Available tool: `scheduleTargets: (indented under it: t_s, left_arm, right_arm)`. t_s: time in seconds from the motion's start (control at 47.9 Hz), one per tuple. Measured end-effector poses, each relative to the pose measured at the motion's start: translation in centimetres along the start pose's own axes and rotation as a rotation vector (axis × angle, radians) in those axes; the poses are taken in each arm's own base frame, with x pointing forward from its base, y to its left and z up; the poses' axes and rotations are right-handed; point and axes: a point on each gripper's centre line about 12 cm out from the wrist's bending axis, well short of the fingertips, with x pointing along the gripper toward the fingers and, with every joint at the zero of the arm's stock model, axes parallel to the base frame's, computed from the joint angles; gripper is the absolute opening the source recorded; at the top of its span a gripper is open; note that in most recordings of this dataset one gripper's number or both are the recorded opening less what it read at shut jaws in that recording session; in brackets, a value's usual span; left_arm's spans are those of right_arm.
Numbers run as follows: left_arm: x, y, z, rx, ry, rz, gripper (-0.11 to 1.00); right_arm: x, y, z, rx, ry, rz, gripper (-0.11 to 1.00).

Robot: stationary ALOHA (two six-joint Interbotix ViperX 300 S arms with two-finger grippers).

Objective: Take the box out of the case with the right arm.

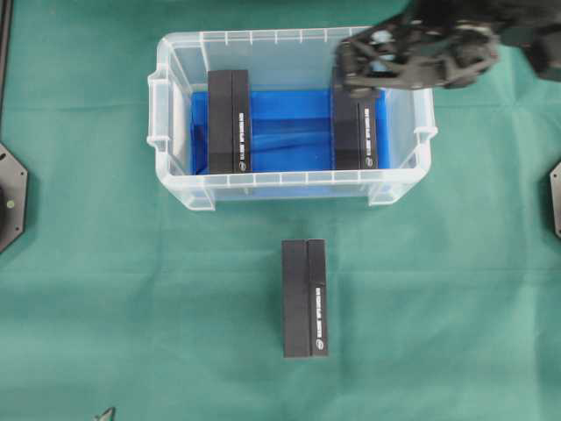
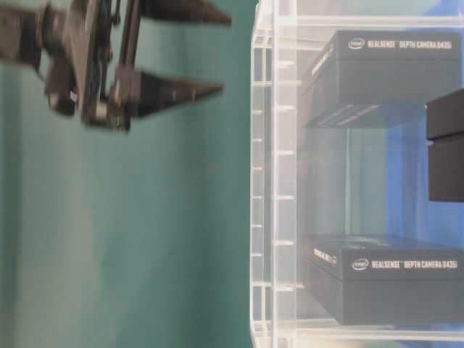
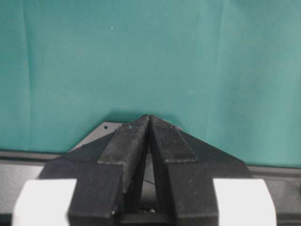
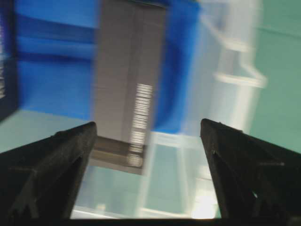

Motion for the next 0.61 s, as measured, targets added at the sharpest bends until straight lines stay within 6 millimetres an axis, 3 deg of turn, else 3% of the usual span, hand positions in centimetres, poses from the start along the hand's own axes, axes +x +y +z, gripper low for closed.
scheduleTargets:
  t_s: [0.355, 0.605]
  left_arm:
    - [0.0, 0.0, 0.0, 0.000, 0.002, 0.000, 0.02]
    - [-0.1, 0.0, -0.1, 0.001, -0.005, -0.001, 0.02]
  right_arm:
    - [1.3, 8.3, -1.0, -0.049, -0.002, 0.077, 0.89]
    - [3.0, 12.9, -1.7, -0.060, 0.017, 0.125, 0.88]
